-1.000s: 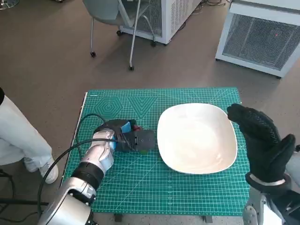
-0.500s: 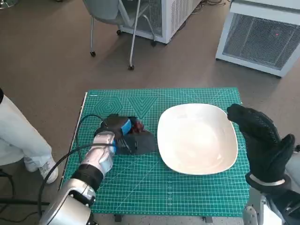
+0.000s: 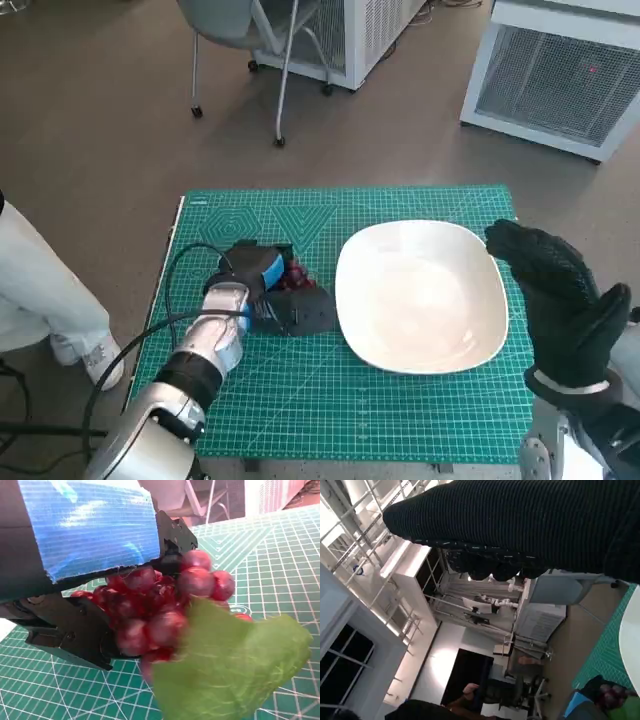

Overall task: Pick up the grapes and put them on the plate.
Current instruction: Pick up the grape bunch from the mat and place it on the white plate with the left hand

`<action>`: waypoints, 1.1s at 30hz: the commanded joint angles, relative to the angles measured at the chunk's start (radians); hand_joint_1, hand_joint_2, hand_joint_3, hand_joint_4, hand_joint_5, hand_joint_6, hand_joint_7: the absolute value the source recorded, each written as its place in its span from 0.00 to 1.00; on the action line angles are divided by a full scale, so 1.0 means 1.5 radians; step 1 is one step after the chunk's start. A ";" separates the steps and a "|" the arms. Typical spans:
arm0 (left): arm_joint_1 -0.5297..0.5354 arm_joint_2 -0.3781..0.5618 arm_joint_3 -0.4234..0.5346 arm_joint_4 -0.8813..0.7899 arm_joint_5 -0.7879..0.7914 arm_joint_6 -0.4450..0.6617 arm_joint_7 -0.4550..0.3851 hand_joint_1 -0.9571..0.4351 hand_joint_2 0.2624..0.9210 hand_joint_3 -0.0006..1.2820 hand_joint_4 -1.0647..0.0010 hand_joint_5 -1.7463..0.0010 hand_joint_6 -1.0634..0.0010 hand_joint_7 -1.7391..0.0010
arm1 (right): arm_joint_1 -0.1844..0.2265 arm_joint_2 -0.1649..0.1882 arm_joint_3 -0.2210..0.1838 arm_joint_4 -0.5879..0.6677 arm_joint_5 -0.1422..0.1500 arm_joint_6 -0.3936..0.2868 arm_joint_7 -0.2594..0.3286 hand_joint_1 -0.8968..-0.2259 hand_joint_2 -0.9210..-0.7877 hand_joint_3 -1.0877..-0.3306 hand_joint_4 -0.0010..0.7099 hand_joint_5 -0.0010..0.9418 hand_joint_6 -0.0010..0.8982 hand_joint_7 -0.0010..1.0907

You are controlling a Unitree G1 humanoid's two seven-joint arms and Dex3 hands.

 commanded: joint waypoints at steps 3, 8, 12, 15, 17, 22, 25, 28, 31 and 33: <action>0.006 0.003 0.001 -0.019 -0.003 0.013 -0.014 0.69 1.00 0.21 0.59 0.19 0.59 0.20 | -0.001 -0.002 -0.004 0.014 0.002 0.003 -0.001 0.69 0.00 0.67 0.88 0.07 0.28 0.72; 0.003 0.003 0.002 -0.017 -0.004 0.016 -0.015 0.69 1.00 0.19 0.56 0.15 0.56 0.28 | -0.005 -0.002 -0.004 0.018 0.001 0.001 -0.001 0.69 0.00 0.67 0.89 0.07 0.28 0.71; 0.001 0.003 0.004 -0.018 -0.006 0.018 -0.016 0.69 1.00 0.19 0.55 0.12 0.55 0.33 | -0.006 -0.002 -0.004 0.019 -0.001 -0.001 -0.003 0.69 0.00 0.67 0.89 0.07 0.28 0.71; 0.000 0.003 0.005 -0.019 -0.007 0.020 -0.016 0.69 1.00 0.19 0.54 0.12 0.55 0.34 | -0.008 -0.002 -0.004 0.020 -0.004 -0.004 -0.004 0.69 0.00 0.67 0.89 0.06 0.28 0.71; 0.000 0.004 0.005 -0.023 -0.007 0.021 -0.017 0.69 1.00 0.19 0.54 0.12 0.55 0.34 | -0.008 -0.003 -0.005 0.022 -0.005 -0.007 -0.004 0.69 0.00 0.67 0.89 0.06 0.28 0.71; 0.003 0.011 0.008 -0.040 -0.008 0.023 -0.023 0.69 1.00 0.19 0.54 0.12 0.56 0.33 | -0.009 -0.003 -0.006 0.025 -0.009 -0.013 -0.004 0.68 0.00 0.67 0.89 0.06 0.29 0.70; 0.009 0.018 0.011 -0.063 -0.010 0.024 -0.031 0.69 1.00 0.19 0.53 0.12 0.56 0.33 | -0.010 -0.003 -0.006 0.027 -0.010 -0.015 -0.004 0.68 0.00 0.67 0.89 0.06 0.29 0.70; 0.017 0.028 0.015 -0.095 -0.012 0.027 -0.039 0.69 1.00 0.19 0.53 0.12 0.56 0.33 | -0.011 -0.003 -0.005 0.029 -0.010 -0.018 -0.004 0.69 0.00 0.67 0.89 0.06 0.29 0.70; 0.029 0.041 0.023 -0.135 -0.015 0.029 -0.049 0.69 1.00 0.19 0.55 0.15 0.57 0.28 | -0.012 -0.003 -0.005 0.031 -0.011 -0.020 -0.005 0.69 0.00 0.67 0.89 0.06 0.29 0.70; 0.039 0.050 0.030 -0.165 -0.018 0.030 -0.057 0.69 1.00 0.21 0.58 0.16 0.59 0.23 | -0.012 -0.002 -0.005 0.032 -0.011 -0.021 -0.005 0.69 0.00 0.67 0.89 0.06 0.29 0.70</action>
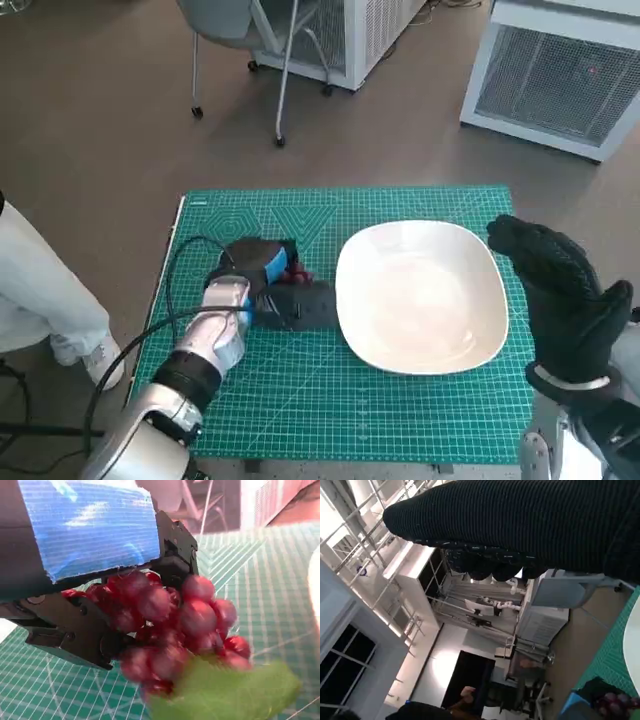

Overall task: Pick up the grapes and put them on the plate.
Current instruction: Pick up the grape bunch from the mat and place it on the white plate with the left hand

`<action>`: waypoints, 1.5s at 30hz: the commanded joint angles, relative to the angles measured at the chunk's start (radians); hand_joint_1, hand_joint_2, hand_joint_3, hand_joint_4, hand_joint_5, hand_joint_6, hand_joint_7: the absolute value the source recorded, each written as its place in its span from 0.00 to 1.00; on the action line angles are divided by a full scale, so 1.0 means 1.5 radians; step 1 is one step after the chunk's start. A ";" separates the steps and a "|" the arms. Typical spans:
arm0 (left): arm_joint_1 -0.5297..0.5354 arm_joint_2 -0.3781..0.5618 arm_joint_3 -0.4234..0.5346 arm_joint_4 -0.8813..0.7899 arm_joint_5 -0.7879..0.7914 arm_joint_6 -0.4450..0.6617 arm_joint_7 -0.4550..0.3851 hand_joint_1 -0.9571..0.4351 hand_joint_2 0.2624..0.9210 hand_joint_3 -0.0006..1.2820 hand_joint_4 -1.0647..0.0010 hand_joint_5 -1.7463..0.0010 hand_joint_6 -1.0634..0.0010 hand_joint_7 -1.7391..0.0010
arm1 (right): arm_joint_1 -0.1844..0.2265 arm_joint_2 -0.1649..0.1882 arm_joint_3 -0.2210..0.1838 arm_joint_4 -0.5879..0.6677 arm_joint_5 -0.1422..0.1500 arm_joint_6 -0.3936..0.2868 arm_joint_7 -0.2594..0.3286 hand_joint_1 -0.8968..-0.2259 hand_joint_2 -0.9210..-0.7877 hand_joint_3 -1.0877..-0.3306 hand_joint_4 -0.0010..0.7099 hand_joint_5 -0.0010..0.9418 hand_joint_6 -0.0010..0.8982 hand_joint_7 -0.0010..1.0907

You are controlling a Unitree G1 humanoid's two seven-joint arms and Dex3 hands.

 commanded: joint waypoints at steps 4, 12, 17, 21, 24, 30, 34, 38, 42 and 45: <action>0.045 0.044 0.028 -0.130 -0.011 0.014 -0.036 0.69 1.00 0.25 0.65 0.14 0.65 0.17 | 0.003 0.000 -0.002 0.014 -0.001 -0.001 -0.003 0.69 0.00 0.67 0.89 0.06 0.29 0.71; 0.085 0.073 0.059 -0.270 -0.012 0.042 -0.077 0.69 0.92 0.31 0.64 0.14 0.63 0.16 | 0.003 0.001 -0.002 0.016 0.005 0.000 -0.001 0.68 0.00 0.67 0.89 0.06 0.29 0.71; 0.111 0.089 0.076 -0.365 -0.004 0.065 -0.103 0.69 0.80 0.37 0.59 0.12 0.48 0.29 | 0.002 0.002 -0.002 0.019 0.006 0.000 -0.001 0.68 0.00 0.68 0.89 0.06 0.29 0.71; 0.134 0.104 0.091 -0.449 0.005 0.081 -0.119 0.69 0.77 0.35 0.55 0.13 0.40 0.37 | 0.000 0.002 -0.003 0.021 0.008 0.002 -0.001 0.68 0.00 0.68 0.89 0.06 0.29 0.71; 0.150 0.112 0.101 -0.502 0.012 0.088 -0.125 0.69 0.80 0.30 0.49 0.21 0.43 0.31 | -0.002 0.003 -0.003 0.023 0.009 0.003 -0.002 0.68 0.00 0.68 0.89 0.06 0.29 0.71; 0.172 0.124 0.120 -0.580 0.022 0.088 -0.126 0.69 0.92 0.16 0.43 0.28 0.42 0.30 | -0.006 0.002 -0.004 0.027 0.011 0.003 0.000 0.68 0.00 0.68 0.89 0.06 0.29 0.71; 0.183 0.130 0.134 -0.620 0.025 0.086 -0.124 0.69 0.94 0.12 0.42 0.25 0.36 0.40 | -0.008 0.002 -0.003 0.028 0.011 0.003 0.000 0.68 0.00 0.68 0.89 0.06 0.29 0.71; 0.190 0.133 0.145 -0.646 0.029 0.081 -0.119 0.69 0.95 0.09 0.38 0.25 0.33 0.45 | -0.010 0.000 -0.005 0.030 0.013 0.002 0.003 0.68 0.00 0.68 0.89 0.06 0.29 0.71; 0.193 0.133 0.156 -0.665 0.033 0.079 -0.119 0.69 0.99 0.05 0.33 0.32 0.37 0.38 | -0.012 -0.002 -0.006 0.034 0.016 0.001 0.007 0.68 0.00 0.68 0.89 0.06 0.30 0.71; 0.194 0.131 0.164 -0.679 0.033 0.079 -0.122 0.69 1.00 0.04 0.33 0.31 0.38 0.39 | -0.014 -0.003 -0.007 0.037 0.017 0.000 0.009 0.68 0.00 0.69 0.90 0.06 0.30 0.71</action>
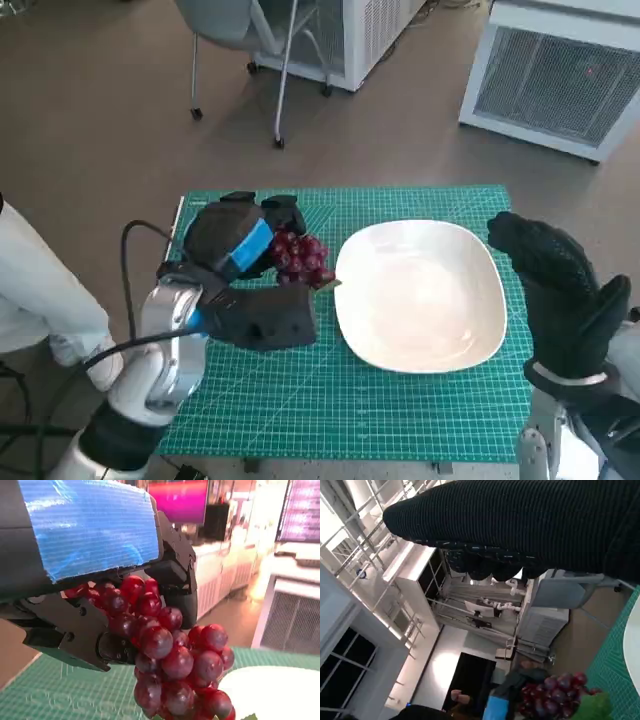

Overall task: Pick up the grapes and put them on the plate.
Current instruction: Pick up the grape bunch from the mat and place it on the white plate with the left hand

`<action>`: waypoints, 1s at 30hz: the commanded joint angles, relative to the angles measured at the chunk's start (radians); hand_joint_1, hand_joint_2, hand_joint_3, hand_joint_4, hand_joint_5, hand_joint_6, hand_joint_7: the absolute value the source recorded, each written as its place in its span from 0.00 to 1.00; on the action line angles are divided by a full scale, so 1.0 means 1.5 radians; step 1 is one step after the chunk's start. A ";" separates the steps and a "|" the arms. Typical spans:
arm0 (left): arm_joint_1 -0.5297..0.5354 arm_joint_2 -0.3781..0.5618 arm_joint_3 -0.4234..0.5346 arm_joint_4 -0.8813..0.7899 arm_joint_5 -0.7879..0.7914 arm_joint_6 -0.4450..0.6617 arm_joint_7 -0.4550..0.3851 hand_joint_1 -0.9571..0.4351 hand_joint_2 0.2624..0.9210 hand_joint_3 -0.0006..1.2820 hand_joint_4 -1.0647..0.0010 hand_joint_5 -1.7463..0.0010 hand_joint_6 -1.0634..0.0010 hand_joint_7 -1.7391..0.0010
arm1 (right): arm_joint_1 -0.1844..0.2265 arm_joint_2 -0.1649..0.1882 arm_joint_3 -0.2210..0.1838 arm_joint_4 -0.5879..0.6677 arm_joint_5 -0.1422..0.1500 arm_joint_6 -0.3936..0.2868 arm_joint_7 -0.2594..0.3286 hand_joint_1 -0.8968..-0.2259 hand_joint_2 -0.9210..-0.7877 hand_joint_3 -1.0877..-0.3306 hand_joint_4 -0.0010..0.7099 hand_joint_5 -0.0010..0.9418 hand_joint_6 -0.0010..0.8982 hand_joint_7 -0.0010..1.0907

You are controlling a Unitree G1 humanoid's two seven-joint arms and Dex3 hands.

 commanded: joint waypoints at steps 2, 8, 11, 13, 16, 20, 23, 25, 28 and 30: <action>0.003 0.003 0.021 -0.037 0.005 -0.004 0.000 0.69 1.00 0.05 0.34 0.30 0.39 0.39 | -0.003 -0.003 -0.004 0.015 0.009 0.002 0.009 0.68 0.00 0.69 0.90 0.06 0.30 0.71; 0.003 -0.004 0.030 -0.057 0.001 -0.001 -0.004 0.69 1.00 0.06 0.34 0.32 0.43 0.34 | -0.005 -0.003 -0.003 0.017 0.007 0.001 0.011 0.68 0.00 0.69 0.90 0.06 0.30 0.71; 0.002 -0.008 0.031 -0.058 0.001 -0.002 -0.004 0.69 1.00 0.06 0.34 0.34 0.44 0.32 | -0.006 -0.004 -0.004 0.020 0.008 -0.001 0.013 0.68 0.00 0.69 0.90 0.06 0.30 0.71; -0.002 -0.013 0.027 -0.057 0.003 -0.003 -0.004 0.69 1.00 0.06 0.34 0.35 0.44 0.31 | -0.006 -0.004 -0.005 0.022 0.010 -0.002 0.016 0.68 0.00 0.69 0.90 0.06 0.30 0.71; -0.015 -0.024 0.019 -0.049 0.006 -0.004 -0.004 0.69 1.00 0.06 0.33 0.37 0.44 0.30 | -0.007 -0.006 -0.007 0.027 0.014 -0.004 0.021 0.68 0.00 0.69 0.90 0.06 0.30 0.71; -0.047 -0.048 0.000 -0.035 0.018 -0.005 -0.007 0.69 1.00 0.04 0.32 0.33 0.39 0.37 | -0.008 -0.009 -0.011 0.029 0.017 -0.005 0.024 0.68 0.00 0.69 0.90 0.05 0.30 0.71; -0.071 -0.064 -0.015 -0.034 0.031 -0.002 -0.015 0.69 1.00 0.04 0.34 0.28 0.36 0.43 | -0.007 -0.010 -0.012 0.028 0.018 -0.005 0.025 0.68 0.00 0.69 0.90 0.05 0.30 0.71; -0.090 -0.075 -0.025 -0.035 0.041 0.000 -0.021 0.69 1.00 0.05 0.37 0.26 0.37 0.42 | -0.006 -0.011 -0.013 0.027 0.018 -0.006 0.025 0.68 0.00 0.69 0.90 0.05 0.30 0.71; -0.123 -0.095 -0.039 -0.035 0.052 -0.001 -0.033 0.69 0.96 0.15 0.46 0.24 0.44 0.32 | -0.004 -0.012 -0.015 0.025 0.018 -0.007 0.025 0.68 0.00 0.69 0.90 0.05 0.30 0.71; -0.144 -0.106 -0.044 -0.033 0.052 -0.003 -0.042 0.69 0.87 0.27 0.51 0.21 0.49 0.26 | -0.002 -0.013 -0.015 0.024 0.018 -0.008 0.024 0.68 0.00 0.69 0.90 0.05 0.30 0.70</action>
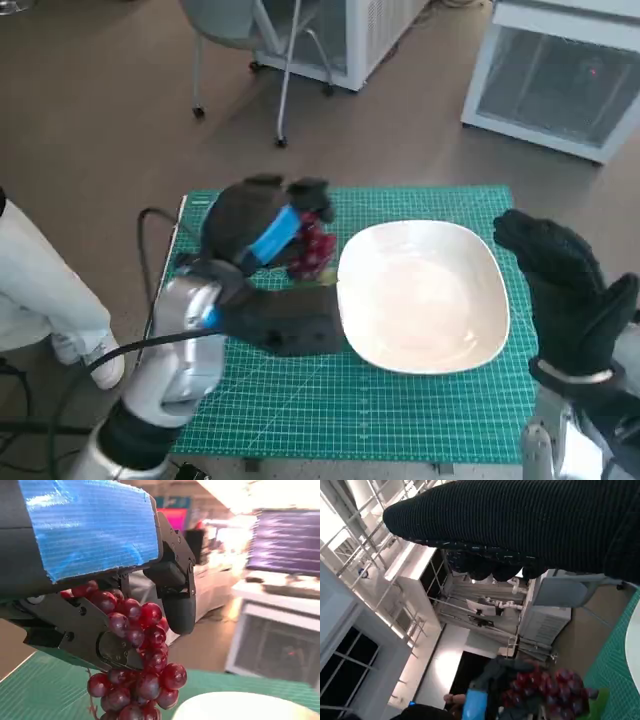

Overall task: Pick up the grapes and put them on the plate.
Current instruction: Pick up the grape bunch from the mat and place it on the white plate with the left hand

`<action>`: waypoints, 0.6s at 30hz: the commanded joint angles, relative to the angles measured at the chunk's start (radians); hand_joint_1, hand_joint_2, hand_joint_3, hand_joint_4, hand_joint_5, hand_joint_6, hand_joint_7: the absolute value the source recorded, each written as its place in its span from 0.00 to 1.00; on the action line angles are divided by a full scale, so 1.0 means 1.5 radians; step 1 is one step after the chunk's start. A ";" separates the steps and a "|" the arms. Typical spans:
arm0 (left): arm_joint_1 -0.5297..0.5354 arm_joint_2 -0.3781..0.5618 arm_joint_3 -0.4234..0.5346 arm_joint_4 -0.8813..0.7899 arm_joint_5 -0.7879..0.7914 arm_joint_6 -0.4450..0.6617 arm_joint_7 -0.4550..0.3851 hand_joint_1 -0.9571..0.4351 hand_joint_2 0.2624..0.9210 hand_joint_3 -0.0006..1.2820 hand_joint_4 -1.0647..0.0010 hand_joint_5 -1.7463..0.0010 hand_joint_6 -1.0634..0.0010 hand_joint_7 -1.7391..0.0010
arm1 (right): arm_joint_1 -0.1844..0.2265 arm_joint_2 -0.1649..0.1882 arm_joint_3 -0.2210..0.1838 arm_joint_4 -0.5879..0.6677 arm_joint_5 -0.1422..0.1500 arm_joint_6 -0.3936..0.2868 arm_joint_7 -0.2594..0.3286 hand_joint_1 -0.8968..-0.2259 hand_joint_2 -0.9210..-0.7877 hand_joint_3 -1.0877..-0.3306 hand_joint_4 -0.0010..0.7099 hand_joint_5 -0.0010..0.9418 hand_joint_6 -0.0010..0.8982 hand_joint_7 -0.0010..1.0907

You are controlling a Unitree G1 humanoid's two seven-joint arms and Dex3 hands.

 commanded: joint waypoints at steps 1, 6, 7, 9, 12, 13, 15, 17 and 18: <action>-0.073 -0.029 -0.016 -0.001 0.012 -0.006 -0.020 0.69 0.82 0.32 0.52 0.20 0.51 0.24 | 0.010 -0.005 -0.004 0.003 0.000 0.001 0.003 0.68 0.00 0.69 0.90 0.05 0.31 0.70; -0.118 -0.058 -0.025 0.015 -0.004 -0.025 -0.028 0.69 0.63 0.49 0.56 0.08 0.43 0.32 | 0.016 -0.005 -0.006 -0.005 -0.002 0.002 -0.001 0.68 0.00 0.69 0.91 0.05 0.31 0.70; -0.123 -0.063 -0.026 0.018 -0.007 -0.032 -0.027 0.69 0.58 0.54 0.56 0.06 0.42 0.33 | 0.018 -0.004 -0.007 -0.006 -0.003 0.001 -0.002 0.68 0.00 0.69 0.91 0.05 0.31 0.70; -0.133 -0.072 -0.030 0.026 -0.012 -0.048 -0.020 0.69 0.55 0.56 0.55 0.06 0.42 0.32 | 0.022 -0.004 -0.008 -0.009 -0.005 0.000 -0.005 0.68 0.00 0.69 0.91 0.05 0.31 0.70; -0.148 -0.086 -0.040 0.045 -0.013 -0.073 -0.009 0.69 0.69 0.42 0.51 0.12 0.44 0.32 | 0.026 -0.004 -0.010 -0.013 -0.008 -0.002 -0.008 0.68 0.00 0.69 0.91 0.05 0.31 0.70; -0.154 -0.091 -0.042 0.052 -0.013 -0.079 -0.007 0.69 0.77 0.34 0.50 0.14 0.44 0.34 | 0.027 -0.004 -0.010 -0.014 -0.009 -0.002 -0.010 0.68 0.00 0.69 0.91 0.05 0.31 0.70; -0.163 -0.102 -0.045 0.065 -0.016 -0.092 -0.003 0.69 0.89 0.25 0.51 0.16 0.48 0.33 | 0.030 -0.004 -0.011 -0.016 -0.010 -0.003 -0.013 0.68 0.00 0.69 0.91 0.05 0.31 0.70; -0.170 -0.113 -0.044 0.077 -0.022 -0.102 0.003 0.74 0.89 0.31 0.59 0.12 0.55 0.38 | 0.032 -0.003 -0.011 -0.018 -0.012 -0.004 -0.016 0.68 0.00 0.69 0.91 0.05 0.32 0.69; -0.173 -0.118 -0.043 0.084 -0.025 -0.106 0.006 0.79 0.86 0.37 0.62 0.09 0.58 0.46 | 0.033 -0.003 -0.011 -0.019 -0.013 -0.005 -0.017 0.68 0.00 0.69 0.91 0.05 0.32 0.69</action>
